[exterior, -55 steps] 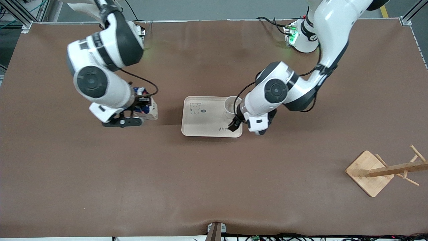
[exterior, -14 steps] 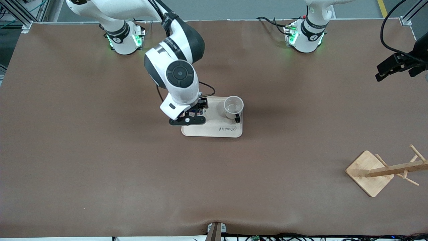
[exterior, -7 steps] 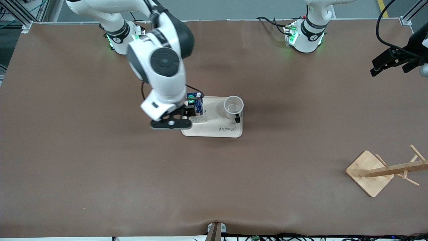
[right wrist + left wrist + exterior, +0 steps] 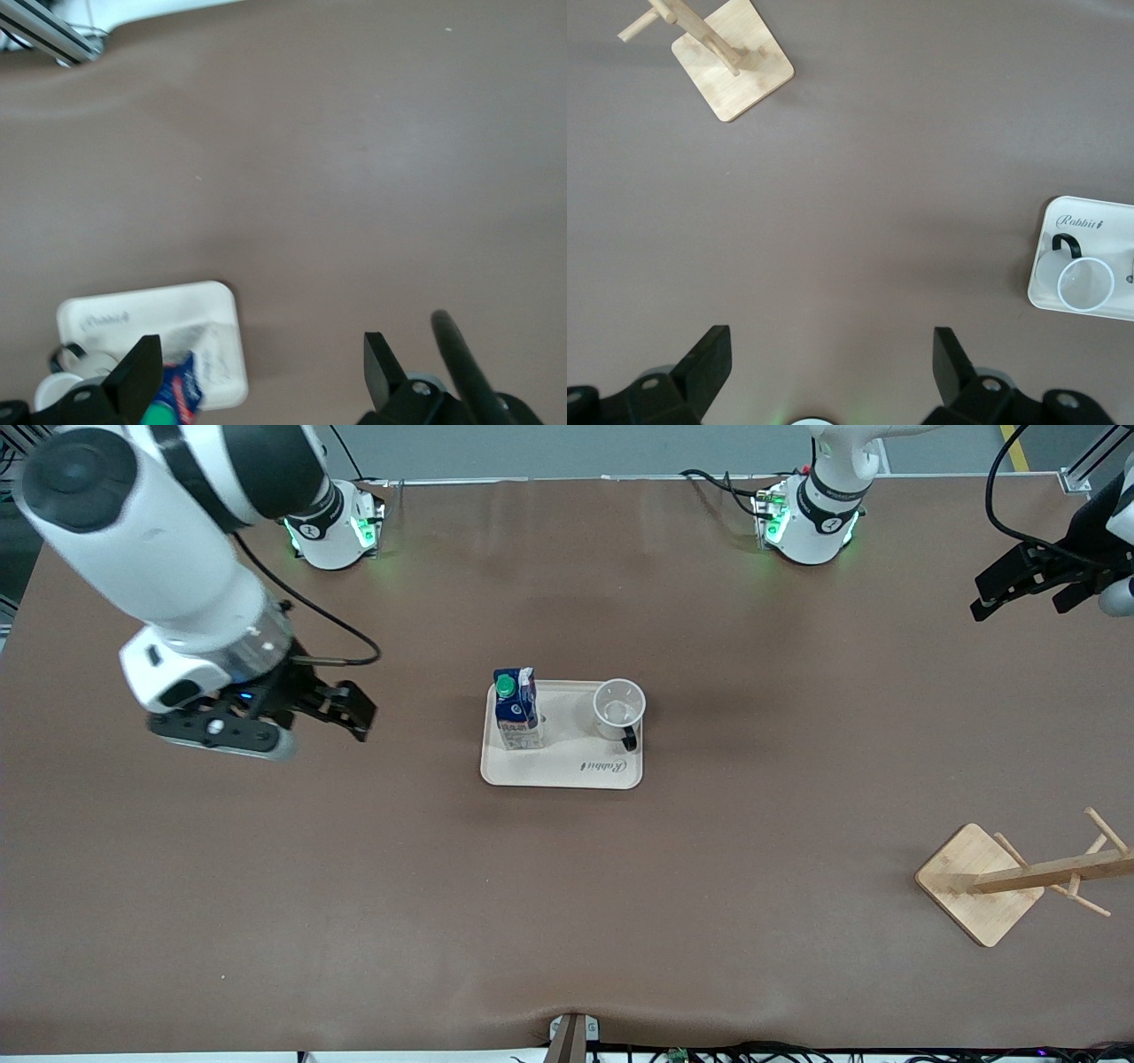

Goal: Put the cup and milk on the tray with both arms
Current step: 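Open the right gripper, releasing the carton on the tray, and withdraw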

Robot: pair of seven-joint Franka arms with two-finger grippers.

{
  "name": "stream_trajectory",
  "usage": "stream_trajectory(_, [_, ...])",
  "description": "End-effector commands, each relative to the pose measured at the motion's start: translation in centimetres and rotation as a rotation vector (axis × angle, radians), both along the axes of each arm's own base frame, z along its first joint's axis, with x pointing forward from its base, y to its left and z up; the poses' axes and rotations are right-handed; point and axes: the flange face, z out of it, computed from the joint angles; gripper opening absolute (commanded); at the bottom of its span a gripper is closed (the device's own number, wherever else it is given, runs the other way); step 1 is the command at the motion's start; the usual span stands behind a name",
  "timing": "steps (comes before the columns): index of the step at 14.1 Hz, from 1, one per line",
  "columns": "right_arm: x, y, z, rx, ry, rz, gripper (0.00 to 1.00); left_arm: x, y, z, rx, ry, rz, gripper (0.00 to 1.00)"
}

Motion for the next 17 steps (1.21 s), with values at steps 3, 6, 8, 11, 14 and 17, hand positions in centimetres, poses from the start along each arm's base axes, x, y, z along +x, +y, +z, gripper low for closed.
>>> stream_trajectory(3, [-0.5, -12.4, 1.1, -0.013, 0.075, 0.199, 1.00, -0.9, -1.3, -0.3, -0.010, -0.022, 0.014, 1.00])
stream_trajectory(6, [-2.1, -18.1, 1.4, -0.009, 0.072, 0.260, 1.00, -0.7, -1.2, -0.5, 0.002, -0.014, 0.010, 1.00])
stream_trajectory(8, [-3.7, -19.7, 1.7, -0.016, 0.055, 0.242, 1.00, -0.5, -1.0, -0.6, 0.003, -0.013, 0.003, 1.00])
stream_trajectory(11, [-7.2, -21.0, 3.2, -0.032, 0.042, 0.223, 1.00, -0.1, -0.8, -0.8, 0.019, -0.008, 0.002, 1.00])
stream_trajectory(14, [-8.2, -22.0, 2.7, -0.034, 0.063, 0.296, 1.00, 0.4, -0.9, -1.0, 0.024, -0.007, 0.004, 1.00])
stream_trajectory(17, [-7.9, -22.2, 2.7, -0.021, 0.062, 0.279, 1.00, 0.4, -0.9, -0.9, 0.024, -0.009, 0.002, 1.00])
